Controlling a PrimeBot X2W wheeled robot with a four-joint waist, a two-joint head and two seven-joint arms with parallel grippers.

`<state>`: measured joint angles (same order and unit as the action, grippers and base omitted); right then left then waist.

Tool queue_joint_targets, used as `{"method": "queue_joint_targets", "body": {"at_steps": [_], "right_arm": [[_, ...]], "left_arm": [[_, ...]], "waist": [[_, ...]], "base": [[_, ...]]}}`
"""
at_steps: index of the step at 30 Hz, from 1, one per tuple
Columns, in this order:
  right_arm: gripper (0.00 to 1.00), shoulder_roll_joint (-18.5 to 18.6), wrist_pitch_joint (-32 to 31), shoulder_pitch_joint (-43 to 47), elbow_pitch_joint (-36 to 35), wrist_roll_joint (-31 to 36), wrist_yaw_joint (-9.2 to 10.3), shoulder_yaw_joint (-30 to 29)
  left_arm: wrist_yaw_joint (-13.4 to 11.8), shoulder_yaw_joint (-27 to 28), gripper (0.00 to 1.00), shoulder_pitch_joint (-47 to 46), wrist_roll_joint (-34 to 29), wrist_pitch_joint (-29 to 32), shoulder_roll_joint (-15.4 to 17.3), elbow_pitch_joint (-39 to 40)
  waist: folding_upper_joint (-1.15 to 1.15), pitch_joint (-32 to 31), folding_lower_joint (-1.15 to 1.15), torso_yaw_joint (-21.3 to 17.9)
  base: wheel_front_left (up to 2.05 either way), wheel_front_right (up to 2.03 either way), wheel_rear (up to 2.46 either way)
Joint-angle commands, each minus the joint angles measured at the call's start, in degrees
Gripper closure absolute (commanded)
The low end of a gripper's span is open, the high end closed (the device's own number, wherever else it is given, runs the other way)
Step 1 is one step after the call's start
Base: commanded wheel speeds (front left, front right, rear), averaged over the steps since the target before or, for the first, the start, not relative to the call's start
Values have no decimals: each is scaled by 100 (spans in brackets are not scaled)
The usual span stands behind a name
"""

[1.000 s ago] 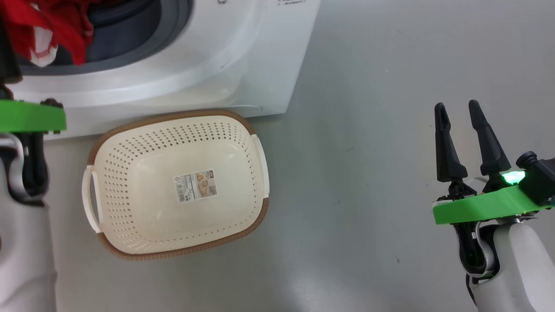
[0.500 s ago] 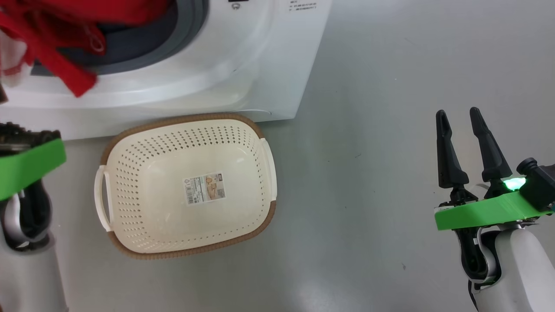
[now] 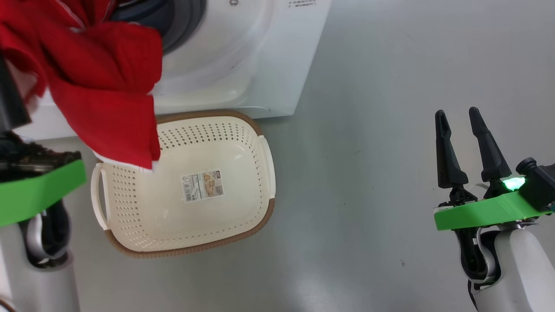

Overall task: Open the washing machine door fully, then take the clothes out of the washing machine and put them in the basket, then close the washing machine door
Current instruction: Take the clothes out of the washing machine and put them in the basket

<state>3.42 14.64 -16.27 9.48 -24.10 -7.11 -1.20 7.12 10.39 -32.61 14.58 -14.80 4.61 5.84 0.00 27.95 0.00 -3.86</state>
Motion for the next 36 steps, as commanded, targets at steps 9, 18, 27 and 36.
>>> {"method": "queue_joint_targets", "body": {"at_steps": [9,18,27,36], "right_arm": [[0,17,36,-3,-191,38,-37,125],[0,-5,36,-164,-258,47,-37,132],[0,-33,36,-394,-361,56,-37,108],[0,-49,36,-559,-471,55,-37,103]], "left_arm": [[36,-21,100,329,-81,-19,51,-811],[36,-195,100,324,-102,-19,-25,-1929],[36,-657,100,-145,-178,-19,143,-3701],[36,-1018,100,-822,-214,-19,298,-5020]], "waist": [[0,237,0,-36],[0,624,0,-68],[0,1205,0,-137],[0,1709,0,-203]], "base": [[0,0,0],[0,0,0],[0,0,0],[0,0,0]]}}
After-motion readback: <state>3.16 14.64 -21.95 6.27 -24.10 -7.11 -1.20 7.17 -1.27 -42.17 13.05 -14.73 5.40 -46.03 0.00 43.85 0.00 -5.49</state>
